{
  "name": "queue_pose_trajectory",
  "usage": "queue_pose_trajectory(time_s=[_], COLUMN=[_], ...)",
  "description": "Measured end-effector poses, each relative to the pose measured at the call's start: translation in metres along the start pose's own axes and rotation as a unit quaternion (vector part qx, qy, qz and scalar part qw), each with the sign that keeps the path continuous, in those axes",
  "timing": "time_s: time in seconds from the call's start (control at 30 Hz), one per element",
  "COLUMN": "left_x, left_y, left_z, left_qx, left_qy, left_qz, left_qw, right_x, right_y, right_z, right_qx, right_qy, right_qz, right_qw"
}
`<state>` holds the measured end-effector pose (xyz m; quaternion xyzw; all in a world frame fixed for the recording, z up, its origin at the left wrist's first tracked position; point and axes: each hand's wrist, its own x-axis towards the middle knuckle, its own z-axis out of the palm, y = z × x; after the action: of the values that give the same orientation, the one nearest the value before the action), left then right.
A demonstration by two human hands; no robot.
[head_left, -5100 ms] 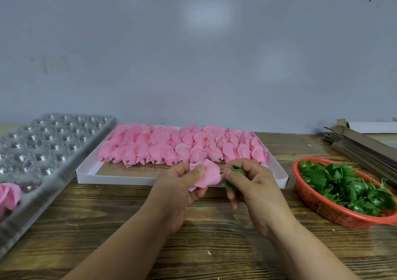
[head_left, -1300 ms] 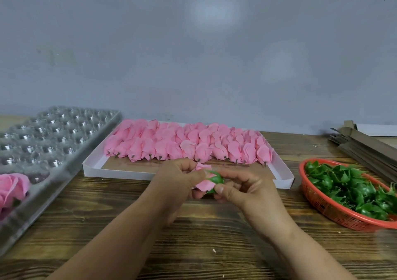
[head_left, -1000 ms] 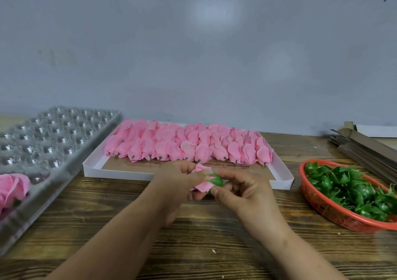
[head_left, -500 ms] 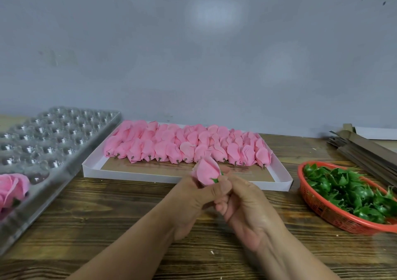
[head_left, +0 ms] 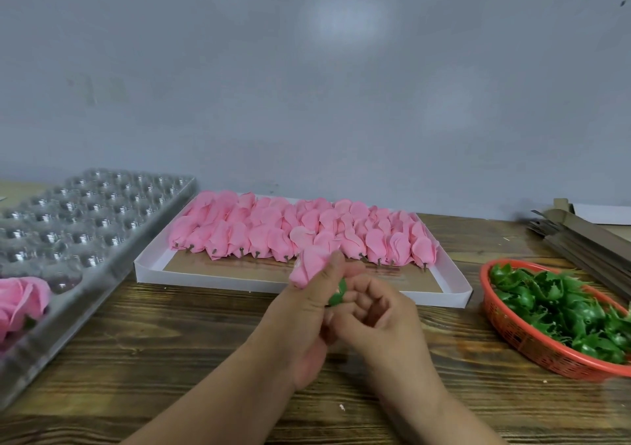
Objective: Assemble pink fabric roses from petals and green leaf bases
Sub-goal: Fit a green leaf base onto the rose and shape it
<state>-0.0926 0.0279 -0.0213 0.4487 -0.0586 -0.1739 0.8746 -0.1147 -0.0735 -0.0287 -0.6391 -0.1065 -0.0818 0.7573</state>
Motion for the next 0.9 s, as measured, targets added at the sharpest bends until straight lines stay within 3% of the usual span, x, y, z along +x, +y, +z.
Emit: queue_pose_trajectory(time_s=[0.07, 0.17, 0.23, 0.3, 0.4, 0.5, 0.57, 0.7, 0.9], left_x=[-0.001, -0.003, -0.005, -0.006, -0.006, -0.007, -0.006, -0.005, -0.004], left_y=[-0.002, -0.005, -0.006, -0.004, 0.001, 0.007, 0.01, 0.011, 0.003], left_z=[0.004, 0.01, 0.01, 0.007, -0.001, -0.008, -0.011, -0.009, 0.002], left_qx=[-0.055, -0.091, -0.082, -0.035, 0.062, 0.088, 0.079, 0.095, 0.07], left_qy=[0.021, 0.013, 0.004, -0.012, -0.048, -0.084, -0.122, -0.082, 0.019], left_qz=[-0.006, -0.012, -0.013, -0.009, -0.003, -0.001, -0.003, -0.01, 0.01], left_qw=[0.998, 0.996, 0.997, 0.999, 0.997, 0.993, 0.989, 0.992, 0.997], right_x=[-0.001, -0.003, -0.002, -0.002, 0.001, 0.001, 0.002, 0.0, -0.004], right_y=[0.002, 0.003, 0.003, 0.002, -0.003, -0.009, -0.011, -0.007, 0.004], right_z=[0.0, -0.003, -0.003, -0.002, -0.004, -0.005, -0.006, -0.003, 0.009], right_qx=[-0.123, -0.294, -0.324, -0.25, -0.058, 0.111, 0.164, 0.143, -0.024], right_qy=[0.031, 0.051, 0.062, 0.059, -0.018, -0.089, -0.114, -0.106, 0.017], right_qz=[-0.078, -0.198, -0.214, -0.153, -0.015, 0.11, 0.143, 0.118, -0.014], right_qw=[0.989, 0.934, 0.919, 0.954, 0.998, 0.984, 0.969, 0.977, 0.999])
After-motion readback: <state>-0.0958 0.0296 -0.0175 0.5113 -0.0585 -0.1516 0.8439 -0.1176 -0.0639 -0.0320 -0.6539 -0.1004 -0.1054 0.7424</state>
